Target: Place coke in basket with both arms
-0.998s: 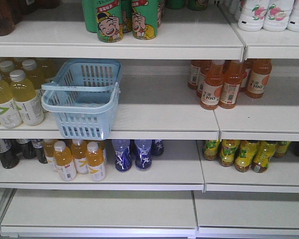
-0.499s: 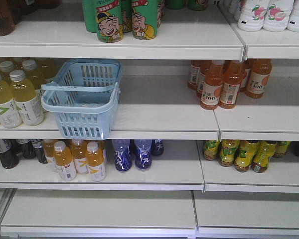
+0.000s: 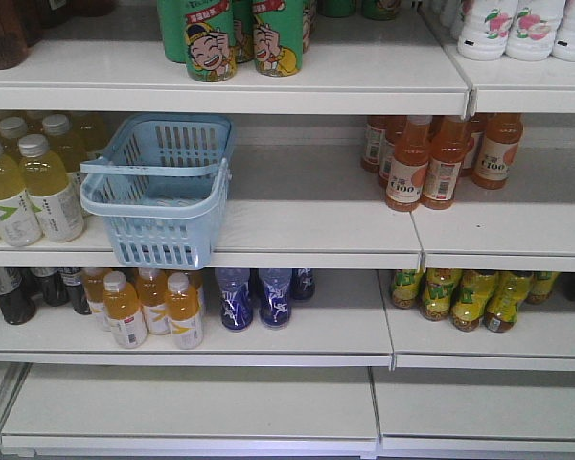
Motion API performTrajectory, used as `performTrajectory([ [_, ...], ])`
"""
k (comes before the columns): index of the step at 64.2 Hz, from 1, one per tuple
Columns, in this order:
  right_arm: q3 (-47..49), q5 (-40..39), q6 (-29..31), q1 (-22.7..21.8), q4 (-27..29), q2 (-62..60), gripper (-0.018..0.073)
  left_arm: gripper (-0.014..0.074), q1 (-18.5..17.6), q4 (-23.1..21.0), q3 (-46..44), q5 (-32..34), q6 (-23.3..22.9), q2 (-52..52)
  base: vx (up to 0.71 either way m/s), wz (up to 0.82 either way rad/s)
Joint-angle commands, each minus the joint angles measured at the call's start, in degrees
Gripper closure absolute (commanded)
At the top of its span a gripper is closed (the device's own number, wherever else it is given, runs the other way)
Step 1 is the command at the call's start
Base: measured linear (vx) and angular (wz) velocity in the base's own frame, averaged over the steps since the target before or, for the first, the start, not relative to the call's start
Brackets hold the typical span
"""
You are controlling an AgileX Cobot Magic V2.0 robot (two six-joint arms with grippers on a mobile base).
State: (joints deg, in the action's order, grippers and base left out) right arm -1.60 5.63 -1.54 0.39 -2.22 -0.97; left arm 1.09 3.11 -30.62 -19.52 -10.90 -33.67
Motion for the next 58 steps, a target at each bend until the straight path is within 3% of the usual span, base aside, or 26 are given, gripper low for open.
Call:
performTrajectory([
  [1,-0.4,-4.4,0.3,-0.3,-0.2,-0.3,0.0569,0.0603,0.0,-0.4,-1.9,3.8,-0.7,-0.4,0.00,0.00],
  [13,-0.4,-4.4,0.3,-0.3,-0.2,-0.3,0.0569,0.0589,0.0,-0.4,-1.9,3.6,-0.7,-0.9,0.00,0.00],
  [25,-0.4,-4.4,0.3,-0.3,-0.2,-0.3,0.0569,0.0521,0.0,-0.5,-1.9,3.5,-0.7,-0.9,0.00,0.00],
  [50,-0.4,-4.4,0.3,-0.3,-0.2,-0.3,0.0569,0.0134,0.0,-1.0,-1.9,3.4,-0.7,-0.9,0.00,0.00],
  [58,-0.4,-4.4,0.3,-0.3,-0.2,-0.3,0.0569,0.0063,0.0,-2.7,-1.9,3.5,-0.8,-0.9,0.00,0.00],
])
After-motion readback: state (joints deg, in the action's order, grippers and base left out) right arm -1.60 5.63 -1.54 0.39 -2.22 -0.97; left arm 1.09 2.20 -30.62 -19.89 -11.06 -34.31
